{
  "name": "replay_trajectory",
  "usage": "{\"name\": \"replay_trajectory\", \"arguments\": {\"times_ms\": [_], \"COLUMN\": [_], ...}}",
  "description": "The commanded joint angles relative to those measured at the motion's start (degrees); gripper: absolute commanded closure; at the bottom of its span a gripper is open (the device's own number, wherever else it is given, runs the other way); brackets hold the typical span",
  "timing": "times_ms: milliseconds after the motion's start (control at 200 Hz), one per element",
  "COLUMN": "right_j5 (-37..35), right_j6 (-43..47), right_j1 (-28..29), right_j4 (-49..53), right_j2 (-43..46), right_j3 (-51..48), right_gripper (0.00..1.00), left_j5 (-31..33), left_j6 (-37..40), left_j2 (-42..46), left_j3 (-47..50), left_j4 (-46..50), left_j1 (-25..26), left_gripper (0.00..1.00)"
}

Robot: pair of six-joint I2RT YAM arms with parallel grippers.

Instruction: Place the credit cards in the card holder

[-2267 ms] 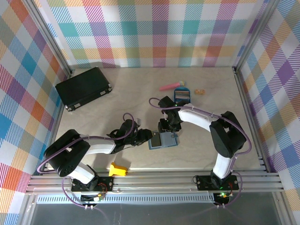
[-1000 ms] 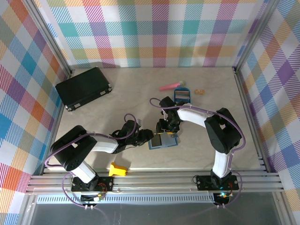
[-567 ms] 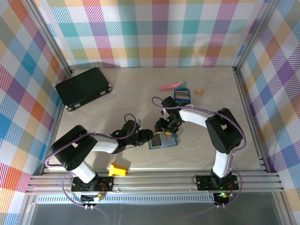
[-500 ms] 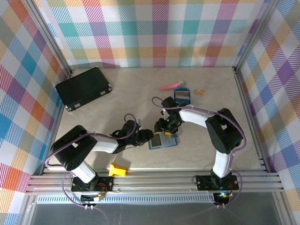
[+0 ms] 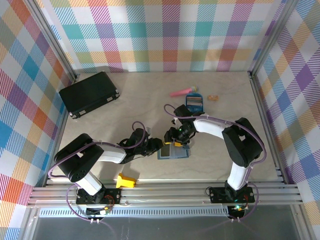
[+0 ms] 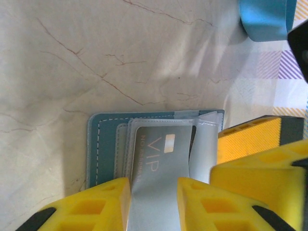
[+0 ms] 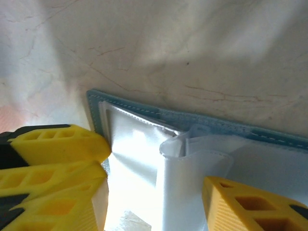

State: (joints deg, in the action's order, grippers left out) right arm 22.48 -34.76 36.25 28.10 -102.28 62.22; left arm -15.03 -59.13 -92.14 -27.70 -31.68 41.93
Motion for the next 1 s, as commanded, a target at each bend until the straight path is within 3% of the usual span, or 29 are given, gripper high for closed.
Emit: {"name": "replay_trajectory", "arguments": {"times_ms": [0,995], "right_j5": [2.64,5.45], "right_j6": [-1.96,-7.42], "right_j1": [0.32,3.11], "right_j4": [-1.9,-7.51], "right_j2": [2.37,-0.55], "right_j3": [-1.03,-0.78], "right_gripper": [0.47,0.49], "left_j5": [1.49,2.19], "left_j6": [0.14,2.74], "left_j2": [0.82,7.17], "left_j3": [0.74,0.91], "left_j4": [1.92,9.24], "left_j1": [0.17,-1.41], "left_gripper": [0.69,0.7]}}
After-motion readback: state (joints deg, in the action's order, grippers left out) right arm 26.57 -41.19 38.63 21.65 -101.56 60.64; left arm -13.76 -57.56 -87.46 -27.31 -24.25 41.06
